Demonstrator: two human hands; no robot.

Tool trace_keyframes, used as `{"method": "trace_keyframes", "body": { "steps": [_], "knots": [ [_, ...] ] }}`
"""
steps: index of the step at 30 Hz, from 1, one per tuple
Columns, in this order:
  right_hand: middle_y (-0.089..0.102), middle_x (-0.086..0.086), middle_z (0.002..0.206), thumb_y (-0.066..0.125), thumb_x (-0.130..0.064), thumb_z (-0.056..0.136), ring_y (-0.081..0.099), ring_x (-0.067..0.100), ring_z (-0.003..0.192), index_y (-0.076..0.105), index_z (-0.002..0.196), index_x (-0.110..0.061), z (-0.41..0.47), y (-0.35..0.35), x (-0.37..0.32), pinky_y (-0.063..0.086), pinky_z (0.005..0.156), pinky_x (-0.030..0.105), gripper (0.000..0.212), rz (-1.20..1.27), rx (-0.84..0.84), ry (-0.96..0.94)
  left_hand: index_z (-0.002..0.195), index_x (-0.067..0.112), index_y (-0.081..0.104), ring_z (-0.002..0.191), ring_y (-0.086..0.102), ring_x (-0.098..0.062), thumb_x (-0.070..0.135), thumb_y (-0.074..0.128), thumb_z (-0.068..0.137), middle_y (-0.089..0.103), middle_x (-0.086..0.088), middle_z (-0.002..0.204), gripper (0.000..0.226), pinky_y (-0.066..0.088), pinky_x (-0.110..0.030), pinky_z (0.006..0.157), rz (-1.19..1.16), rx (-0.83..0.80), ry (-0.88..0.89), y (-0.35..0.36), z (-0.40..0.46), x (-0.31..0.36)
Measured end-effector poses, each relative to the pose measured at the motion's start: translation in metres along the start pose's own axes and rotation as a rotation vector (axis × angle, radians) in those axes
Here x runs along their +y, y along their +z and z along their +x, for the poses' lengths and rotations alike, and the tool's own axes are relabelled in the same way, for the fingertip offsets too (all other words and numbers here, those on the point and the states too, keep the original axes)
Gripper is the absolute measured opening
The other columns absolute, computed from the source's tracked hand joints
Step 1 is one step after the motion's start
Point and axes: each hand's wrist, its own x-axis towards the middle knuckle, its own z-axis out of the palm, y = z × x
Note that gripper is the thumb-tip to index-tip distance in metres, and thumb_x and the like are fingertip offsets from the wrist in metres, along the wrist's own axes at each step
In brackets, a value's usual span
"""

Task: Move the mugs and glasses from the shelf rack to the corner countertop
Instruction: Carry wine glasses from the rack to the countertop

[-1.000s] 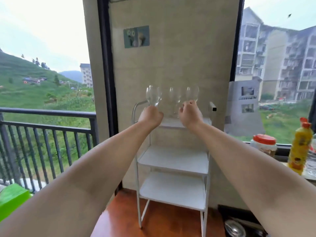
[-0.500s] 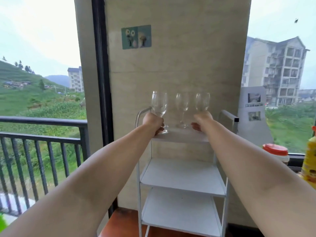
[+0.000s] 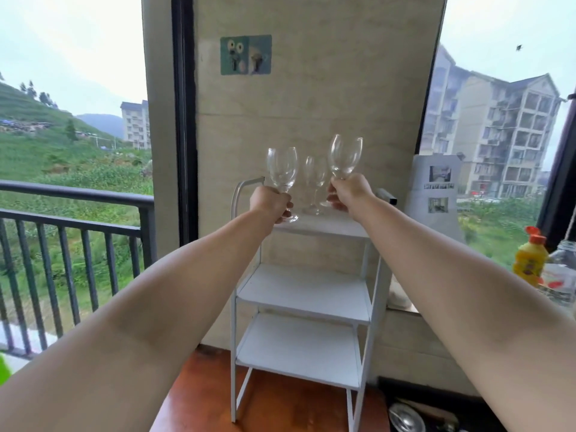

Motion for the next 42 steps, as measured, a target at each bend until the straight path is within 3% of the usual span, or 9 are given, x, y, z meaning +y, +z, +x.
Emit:
{"method": "trace_keyframes", "body": {
  "steps": [9,17,24,26,30,33,35,38,42],
  "knots": [
    [0.056,-0.001,0.064,0.044,-0.017,0.096,0.047,0.012,0.046,0.055,0.066,-0.012,-0.086,-0.015,0.013,0.031,0.032,0.018,0.033,-0.089,-0.031,-0.086,0.071,0.012,0.056,0.046,0.045,-0.01,0.008,0.051,0.09,0.06,0.002,0.067,0.02,0.026,-0.007,0.031,-0.096,-0.015,-0.069,-0.006,-0.073,-0.005],
    [0.05,0.005,0.057,0.044,-0.018,0.097,0.045,0.014,0.046,0.055,0.066,-0.011,-0.172,-0.029,0.05,0.031,0.035,0.021,0.033,-0.09,-0.016,0.094,0.062,0.009,0.057,0.047,0.043,-0.012,0.006,0.05,0.088,0.057,-0.002,0.064,0.026,0.027,-0.008,0.031,-0.048,-0.127,-0.152,-0.018,-0.155,-0.03],
    [0.052,0.003,0.063,0.044,-0.015,0.095,0.043,0.015,0.048,0.053,0.067,-0.012,-0.26,-0.026,0.107,0.028,0.033,0.019,0.028,-0.074,-0.018,0.262,0.058,0.009,0.054,0.03,0.043,-0.007,0.005,0.052,0.088,0.054,0.0,0.045,0.03,0.024,-0.008,0.029,0.061,-0.211,-0.255,-0.037,-0.236,-0.084],
    [0.053,0.004,0.064,0.044,-0.015,0.095,0.043,0.014,0.047,0.053,0.067,-0.012,-0.322,-0.035,0.137,0.029,0.034,0.018,0.029,-0.088,0.022,0.361,0.061,0.01,0.054,0.025,0.043,-0.003,0.007,0.051,0.09,0.055,0.004,0.042,0.03,0.023,-0.01,0.03,0.14,-0.307,-0.315,-0.04,-0.287,-0.113],
    [0.054,0.004,0.064,0.046,-0.012,0.094,0.044,0.014,0.047,0.053,0.067,-0.013,-0.397,-0.066,0.184,0.03,0.034,0.016,0.028,-0.084,0.081,0.502,0.064,0.009,0.054,0.026,0.045,-0.002,0.009,0.052,0.092,0.059,-0.002,0.064,0.028,0.025,-0.015,0.035,0.188,-0.436,-0.417,-0.018,-0.352,-0.154],
    [0.054,0.007,0.063,0.047,-0.012,0.092,0.044,0.017,0.048,0.053,0.063,-0.013,-0.452,-0.099,0.212,0.031,0.042,0.023,0.03,-0.148,0.147,0.591,0.061,0.008,0.056,0.033,0.048,-0.008,0.011,0.054,0.091,0.059,-0.007,0.066,0.03,0.031,-0.019,0.042,0.204,-0.526,-0.447,0.008,-0.401,-0.176],
    [0.053,0.004,0.062,0.046,-0.012,0.093,0.042,0.014,0.047,0.052,0.067,-0.014,-0.485,-0.123,0.227,0.03,0.037,0.019,0.027,-0.123,0.199,0.64,0.061,0.009,0.057,0.044,0.051,-0.013,0.011,0.056,0.09,0.06,-0.008,0.066,0.028,0.037,-0.02,0.046,0.234,-0.569,-0.452,0.025,-0.431,-0.186],
    [0.051,0.004,0.062,0.049,-0.016,0.095,0.041,0.015,0.045,0.051,0.074,-0.013,-0.535,-0.167,0.242,0.029,0.032,0.012,0.022,-0.044,0.314,0.714,0.063,0.011,0.058,0.044,0.052,-0.012,0.009,0.057,0.088,0.06,-0.006,0.063,0.025,0.037,-0.012,0.034,0.257,-0.672,-0.481,0.054,-0.483,-0.194],
    [0.055,0.002,0.071,0.045,-0.012,0.095,0.041,0.012,0.046,0.052,0.076,-0.013,-0.602,-0.24,0.256,0.028,0.034,0.013,0.02,0.031,0.462,0.82,0.059,0.008,0.056,0.041,0.045,-0.015,0.007,0.055,0.088,0.055,-0.009,0.061,0.029,0.036,-0.017,0.041,0.344,-0.869,-0.441,0.109,-0.558,-0.189]
  ]
}}
